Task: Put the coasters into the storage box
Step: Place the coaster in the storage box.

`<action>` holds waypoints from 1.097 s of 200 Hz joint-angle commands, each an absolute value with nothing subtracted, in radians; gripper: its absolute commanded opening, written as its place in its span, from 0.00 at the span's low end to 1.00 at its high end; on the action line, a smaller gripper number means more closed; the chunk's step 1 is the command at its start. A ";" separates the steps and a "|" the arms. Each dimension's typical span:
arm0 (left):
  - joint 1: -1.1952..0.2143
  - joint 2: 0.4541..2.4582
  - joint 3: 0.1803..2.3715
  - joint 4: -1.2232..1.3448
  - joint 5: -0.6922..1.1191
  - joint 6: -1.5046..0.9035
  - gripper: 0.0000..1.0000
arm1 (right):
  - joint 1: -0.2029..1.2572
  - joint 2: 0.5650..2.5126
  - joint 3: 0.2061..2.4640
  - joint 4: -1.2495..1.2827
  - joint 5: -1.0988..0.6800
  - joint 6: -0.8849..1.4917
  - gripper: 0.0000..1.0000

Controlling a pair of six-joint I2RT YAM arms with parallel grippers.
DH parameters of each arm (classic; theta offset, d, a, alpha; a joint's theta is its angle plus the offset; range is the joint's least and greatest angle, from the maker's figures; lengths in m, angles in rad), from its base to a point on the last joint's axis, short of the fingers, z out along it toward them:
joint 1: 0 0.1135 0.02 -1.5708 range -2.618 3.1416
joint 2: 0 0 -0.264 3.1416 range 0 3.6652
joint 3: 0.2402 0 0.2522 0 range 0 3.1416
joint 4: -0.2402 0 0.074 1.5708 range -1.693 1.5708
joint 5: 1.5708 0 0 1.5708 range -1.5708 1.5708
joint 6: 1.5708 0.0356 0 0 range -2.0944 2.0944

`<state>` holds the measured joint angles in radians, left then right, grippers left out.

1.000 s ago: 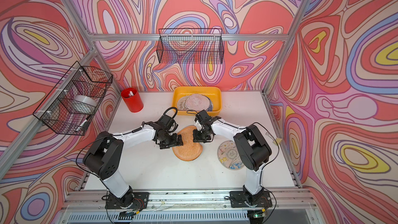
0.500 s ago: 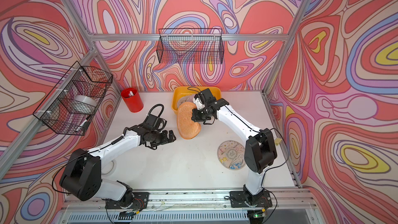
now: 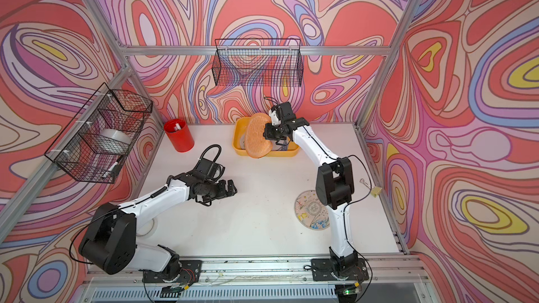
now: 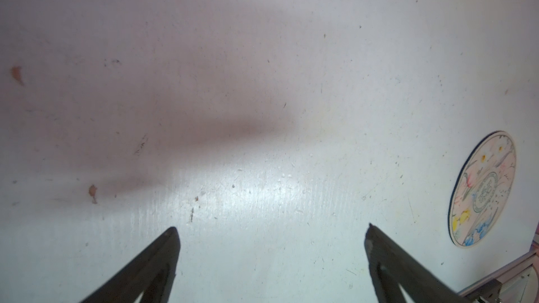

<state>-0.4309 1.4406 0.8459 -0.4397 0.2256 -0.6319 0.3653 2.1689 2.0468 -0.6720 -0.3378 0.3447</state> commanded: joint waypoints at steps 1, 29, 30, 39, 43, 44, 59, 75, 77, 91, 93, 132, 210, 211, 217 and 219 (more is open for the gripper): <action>-0.425 1.422 0.838 -0.434 0.207 -0.633 1.00 | 0.346 2.228 2.125 -0.614 -0.343 0.385 0.01; -0.426 1.419 0.835 -0.437 0.204 -0.633 1.00 | 0.323 2.305 2.190 -0.598 -0.331 0.432 0.02; -0.425 1.419 0.835 -0.436 0.204 -0.632 1.00 | 0.322 2.308 2.192 -0.598 -0.330 0.433 0.02; -0.426 1.419 0.833 -0.437 0.204 -0.632 1.00 | 0.318 2.330 2.217 -0.604 -0.326 0.444 0.02; -0.426 1.418 0.832 -0.438 0.203 -0.633 1.00 | 0.316 2.343 2.227 -0.608 -0.321 0.446 0.02; -0.426 1.419 0.832 -0.437 0.203 -0.632 1.00 | 0.316 2.346 2.231 -0.610 -0.320 0.446 0.02; -0.425 1.420 0.833 -0.437 0.203 -0.632 1.00 | 0.309 2.396 2.283 -0.652 -0.306 0.452 0.02; -0.425 1.424 0.836 -0.437 0.204 -0.630 1.00 | 0.301 2.437 2.315 -0.685 -0.288 0.459 0.04; -0.426 1.425 0.837 -0.437 0.204 -0.630 1.00 | 0.301 2.440 2.316 -0.689 -0.285 0.460 0.04; -0.426 1.430 0.838 -0.434 0.205 -0.629 1.00 | 0.296 2.462 2.321 -0.707 -0.272 0.460 0.05; -0.426 1.431 0.840 -0.434 0.205 -0.630 1.00 | 0.296 2.464 2.321 -0.710 -0.268 0.460 0.05; -0.425 1.442 0.848 -0.431 0.206 -0.628 1.00 | 0.287 2.480 2.310 -0.756 -0.210 0.452 0.13; -0.425 1.475 0.867 -0.413 0.209 -0.628 1.00 | 0.272 2.409 2.267 -0.815 -0.139 0.409 0.60; -0.426 1.475 0.867 -0.413 0.209 -0.628 1.00 | 0.272 2.407 2.265 -0.815 -0.139 0.409 0.60; -0.425 1.479 0.869 -0.411 0.211 -0.627 1.00 | 0.270 2.395 2.256 -0.817 -0.138 0.407 0.62; -0.425 1.480 0.869 -0.412 0.211 -0.628 1.00 | 0.270 2.392 2.252 -0.816 -0.138 0.407 0.62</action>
<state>-0.4309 1.4620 0.8448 -0.4274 0.2165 -0.6315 0.2760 2.4668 2.2807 -0.7776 -0.1680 0.4278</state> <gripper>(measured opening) 0.999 0.599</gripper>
